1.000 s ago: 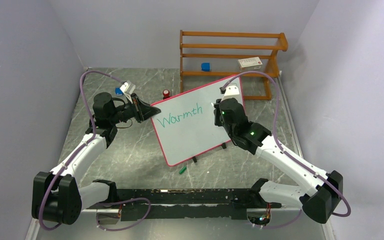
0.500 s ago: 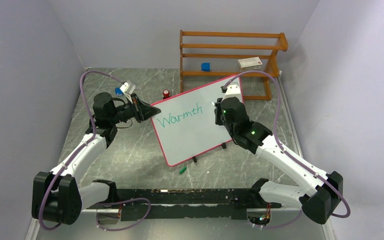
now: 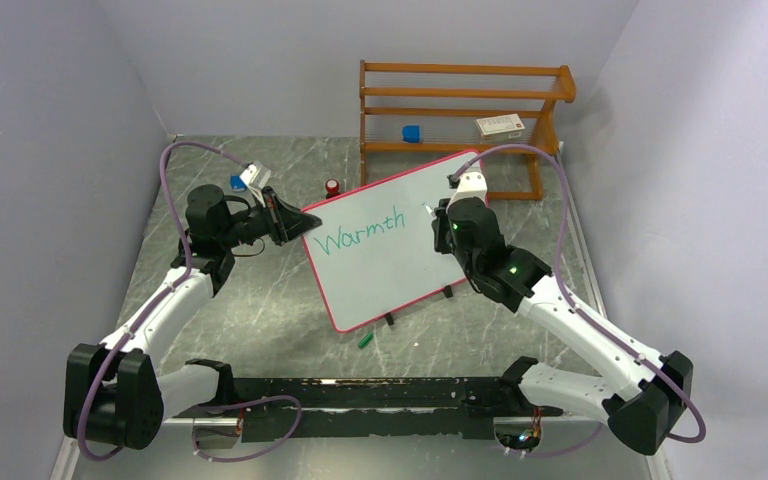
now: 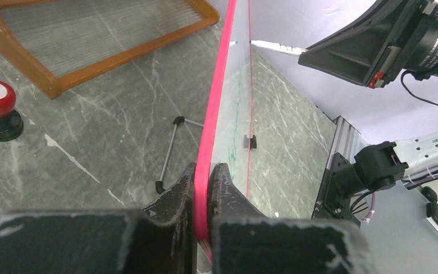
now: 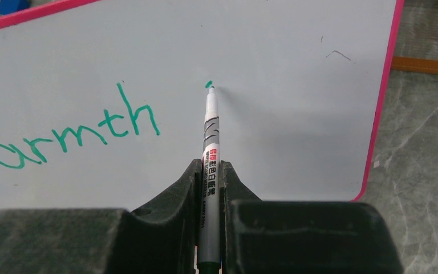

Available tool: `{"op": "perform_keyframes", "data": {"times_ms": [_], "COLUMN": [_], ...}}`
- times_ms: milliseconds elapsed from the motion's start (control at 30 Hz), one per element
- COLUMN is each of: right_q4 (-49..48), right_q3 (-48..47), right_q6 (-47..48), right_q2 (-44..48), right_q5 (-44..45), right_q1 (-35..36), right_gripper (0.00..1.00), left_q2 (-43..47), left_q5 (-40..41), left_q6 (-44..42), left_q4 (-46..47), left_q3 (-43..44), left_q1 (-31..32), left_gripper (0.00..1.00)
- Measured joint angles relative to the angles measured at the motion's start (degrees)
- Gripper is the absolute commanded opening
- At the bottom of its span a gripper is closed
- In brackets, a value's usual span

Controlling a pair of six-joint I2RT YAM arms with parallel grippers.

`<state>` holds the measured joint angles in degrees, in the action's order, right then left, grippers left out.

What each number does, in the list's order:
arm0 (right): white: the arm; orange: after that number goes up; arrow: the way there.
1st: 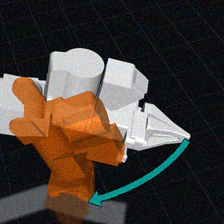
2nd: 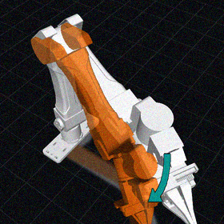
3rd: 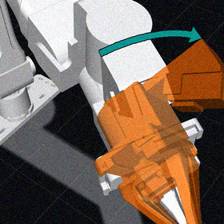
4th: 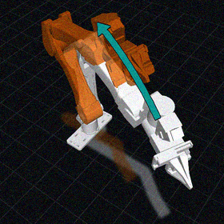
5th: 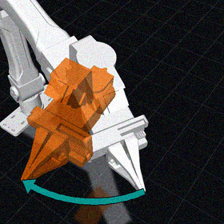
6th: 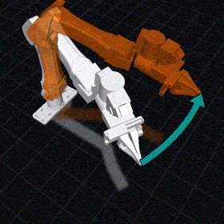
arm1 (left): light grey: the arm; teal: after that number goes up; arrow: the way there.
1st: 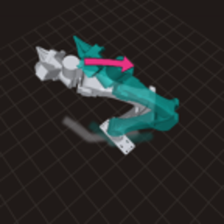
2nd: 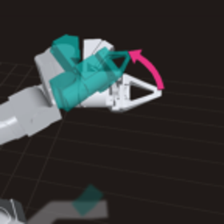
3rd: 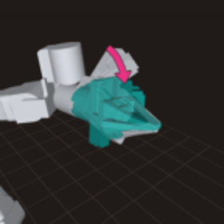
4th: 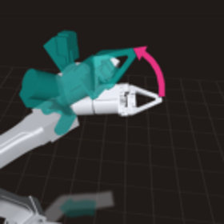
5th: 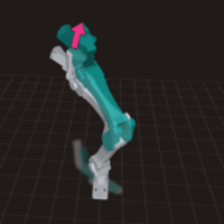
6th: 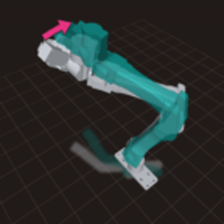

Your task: Write a sentence on the whiteboard

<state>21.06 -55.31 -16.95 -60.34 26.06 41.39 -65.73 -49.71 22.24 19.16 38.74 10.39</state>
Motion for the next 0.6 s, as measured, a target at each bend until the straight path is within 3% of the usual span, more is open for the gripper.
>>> {"op": "perform_keyframes", "data": {"times_ms": [600], "right_q4": [-0.26], "right_q3": [1.57], "right_q6": [-0.63], "right_q2": [-0.26], "right_q5": [-0.39], "right_q1": [0.00], "right_gripper": [0.00], "left_q2": [0.00], "left_q5": [-0.02], "left_q6": [0.00], "left_q4": [0.00], "left_q3": [0.00], "left_q1": [0.00], "left_gripper": [0.05]}}
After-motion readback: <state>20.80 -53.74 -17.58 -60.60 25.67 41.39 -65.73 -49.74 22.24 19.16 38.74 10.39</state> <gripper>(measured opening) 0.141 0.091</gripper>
